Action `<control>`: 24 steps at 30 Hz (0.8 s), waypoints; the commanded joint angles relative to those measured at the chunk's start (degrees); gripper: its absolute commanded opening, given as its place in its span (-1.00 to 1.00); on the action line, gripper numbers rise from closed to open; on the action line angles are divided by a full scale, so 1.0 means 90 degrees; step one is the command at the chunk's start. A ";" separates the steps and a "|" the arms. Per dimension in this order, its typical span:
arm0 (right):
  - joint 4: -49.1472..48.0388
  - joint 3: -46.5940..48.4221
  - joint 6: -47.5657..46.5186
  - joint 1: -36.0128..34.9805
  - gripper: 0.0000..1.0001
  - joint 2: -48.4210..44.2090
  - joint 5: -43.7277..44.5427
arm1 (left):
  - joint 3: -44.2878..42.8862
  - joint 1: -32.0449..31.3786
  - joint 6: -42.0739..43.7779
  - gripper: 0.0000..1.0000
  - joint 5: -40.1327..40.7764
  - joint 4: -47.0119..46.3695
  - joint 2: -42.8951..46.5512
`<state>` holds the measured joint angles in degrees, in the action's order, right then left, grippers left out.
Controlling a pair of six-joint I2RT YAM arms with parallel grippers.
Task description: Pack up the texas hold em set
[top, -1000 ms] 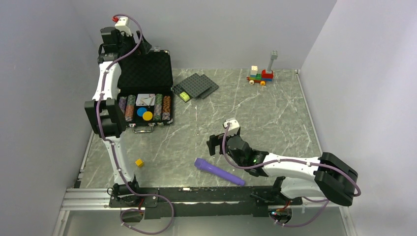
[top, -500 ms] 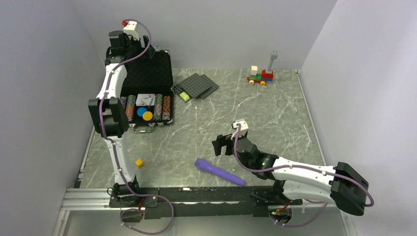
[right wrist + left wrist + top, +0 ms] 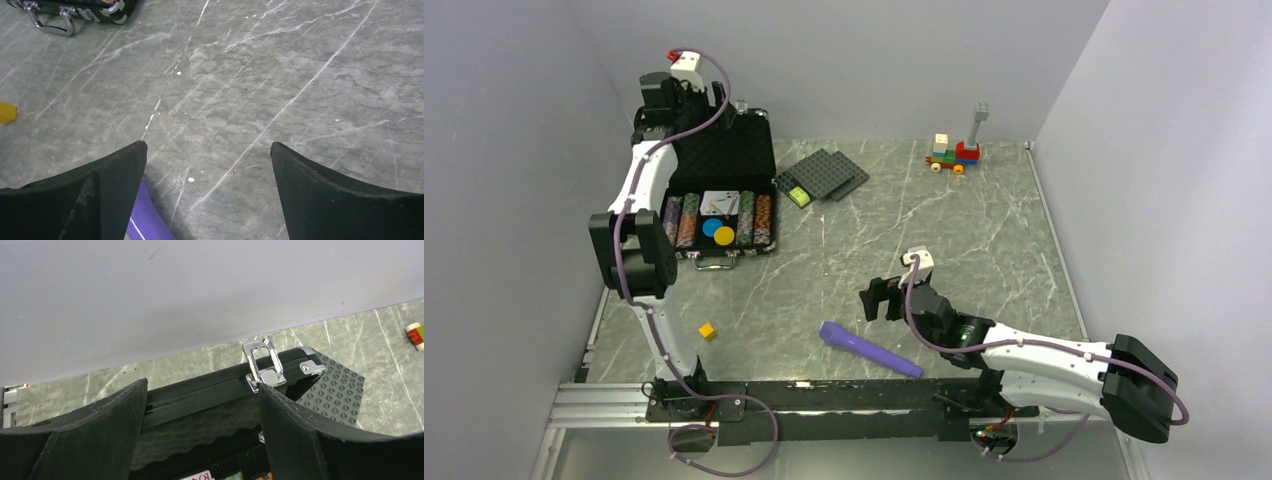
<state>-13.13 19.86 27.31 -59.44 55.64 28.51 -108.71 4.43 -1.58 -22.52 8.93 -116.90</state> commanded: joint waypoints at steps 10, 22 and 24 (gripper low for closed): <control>-0.0086 -0.0107 0.0313 -0.0117 0.95 -0.0332 0.0073 | 0.2945 -0.0061 -0.1003 0.67 -0.0257 0.0997 0.1539; -0.0265 0.0028 0.0224 -0.0178 0.95 0.0050 -0.0061 | 0.5988 -0.0061 -0.1062 0.85 0.1182 0.2133 0.6693; -0.0338 0.0101 0.0150 -0.0182 0.95 0.0214 -0.0104 | 0.6227 -0.0060 -0.0923 0.86 0.1546 0.2296 0.7376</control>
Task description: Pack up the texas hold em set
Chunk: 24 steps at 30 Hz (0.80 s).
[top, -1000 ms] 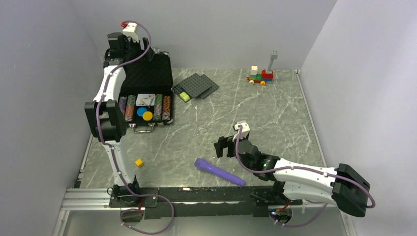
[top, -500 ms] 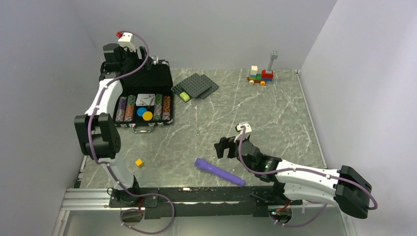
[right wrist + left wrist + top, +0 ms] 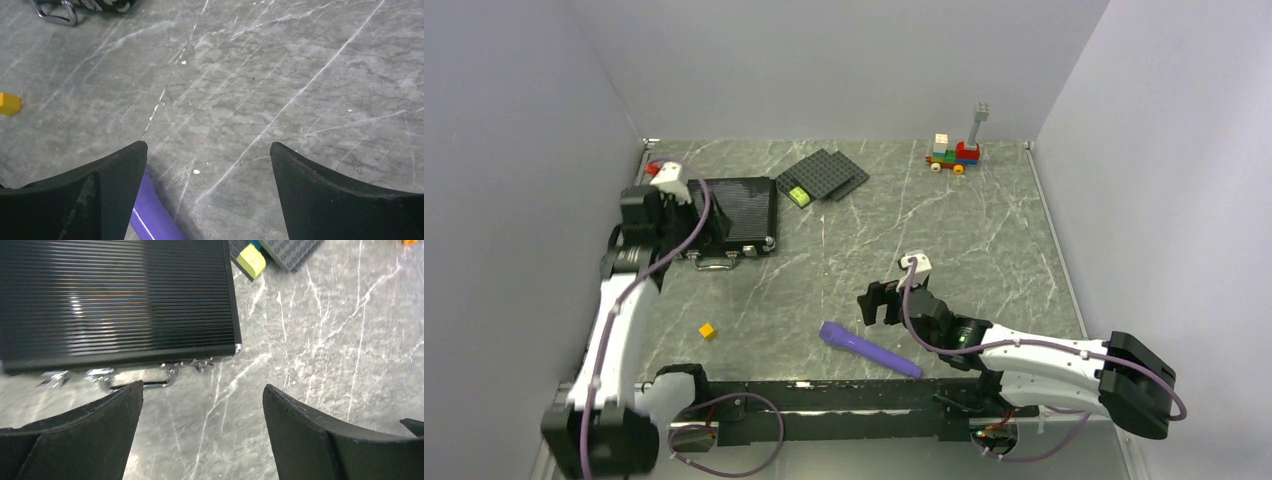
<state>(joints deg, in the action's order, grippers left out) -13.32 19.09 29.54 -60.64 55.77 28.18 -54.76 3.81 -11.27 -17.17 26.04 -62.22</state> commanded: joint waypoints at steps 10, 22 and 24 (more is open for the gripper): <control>-0.0601 0.0857 -0.0228 -0.0144 0.88 0.1037 -0.0684 | 0.0102 0.0008 0.0361 0.76 0.0546 0.0528 0.1157; -0.0840 0.2073 -0.0248 -0.0102 0.78 0.2157 -0.1046 | 0.0915 0.0012 0.0450 0.75 0.0722 0.0036 0.1519; -0.1163 0.2332 -0.0234 0.0016 0.72 0.2577 -0.1412 | 0.0954 0.0013 0.0409 0.74 0.0623 -0.0021 0.1497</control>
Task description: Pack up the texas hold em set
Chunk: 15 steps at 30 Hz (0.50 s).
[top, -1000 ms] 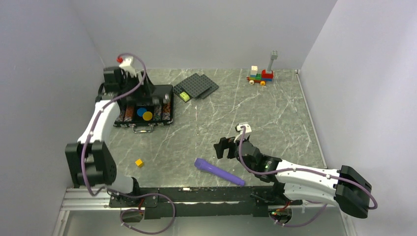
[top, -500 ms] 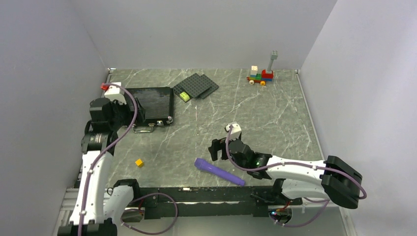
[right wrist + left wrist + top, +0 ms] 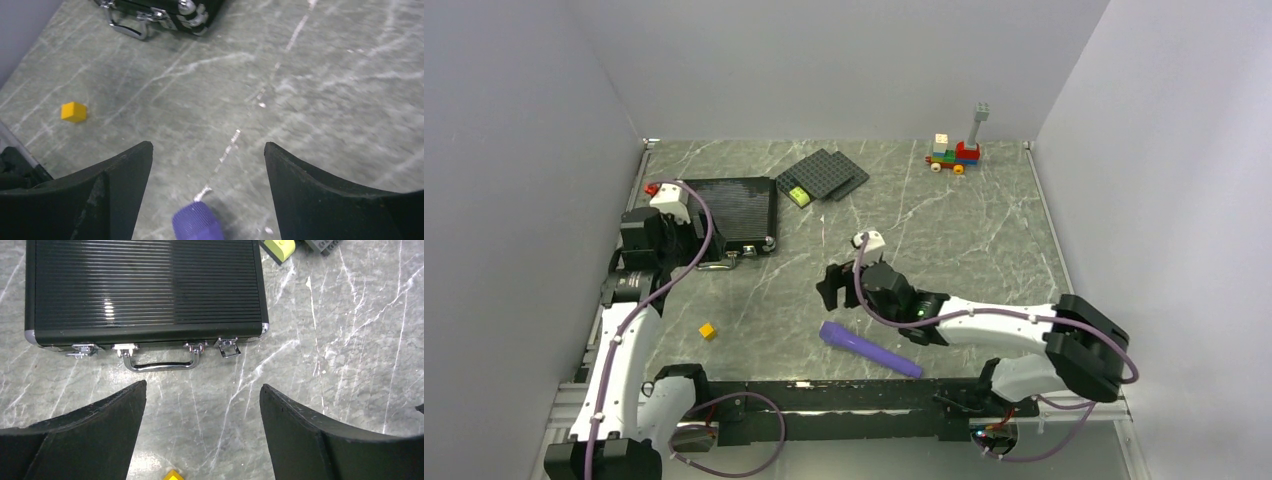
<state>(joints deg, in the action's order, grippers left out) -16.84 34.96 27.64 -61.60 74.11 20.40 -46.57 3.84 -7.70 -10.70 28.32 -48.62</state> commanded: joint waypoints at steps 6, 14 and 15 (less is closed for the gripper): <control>-0.1222 0.1709 0.0211 0.0521 0.30 0.1953 -0.1760 | 0.0073 0.0002 0.0009 0.72 -0.0143 -0.0246 0.0032; -0.1999 0.2971 0.0589 0.0779 -0.23 0.3554 -0.2856 | 0.0077 0.0006 0.0054 0.73 -0.0098 -0.0252 0.0150; -0.2131 0.3105 0.0689 0.0810 -0.27 0.3737 -0.2988 | 0.0076 0.0001 0.0055 0.73 -0.0094 -0.0243 0.0140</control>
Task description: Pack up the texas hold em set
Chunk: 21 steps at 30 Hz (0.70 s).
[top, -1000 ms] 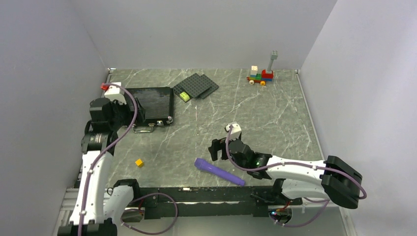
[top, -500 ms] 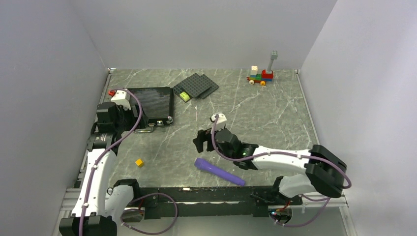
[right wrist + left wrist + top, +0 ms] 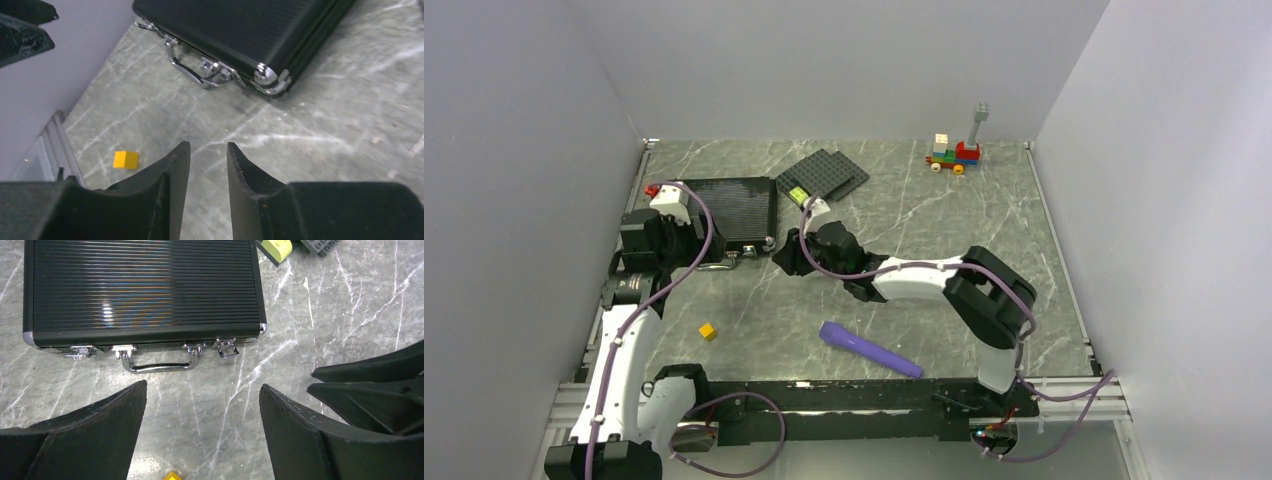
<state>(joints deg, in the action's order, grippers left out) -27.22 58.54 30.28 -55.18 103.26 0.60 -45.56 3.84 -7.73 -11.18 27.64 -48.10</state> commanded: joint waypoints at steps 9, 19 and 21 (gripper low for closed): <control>-0.2159 0.1448 0.0907 0.0164 -0.41 0.1846 -0.1517 | -0.0018 0.0004 0.0038 0.72 -0.0183 -0.0181 0.0107; -0.1896 0.2103 0.0516 0.0177 -0.42 0.2330 -0.1441 | 0.0004 -0.0002 0.0029 0.72 -0.0203 -0.0175 0.0158; -0.1712 0.2239 0.0442 0.0179 -0.42 0.2431 -0.1367 | 0.0004 0.0001 0.0032 0.72 -0.0194 -0.0170 0.0161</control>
<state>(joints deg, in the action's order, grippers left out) -42.09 74.89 36.27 -53.91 123.66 -12.10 -45.41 3.84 -7.73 -12.12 27.64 -47.59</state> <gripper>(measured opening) 0.293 0.863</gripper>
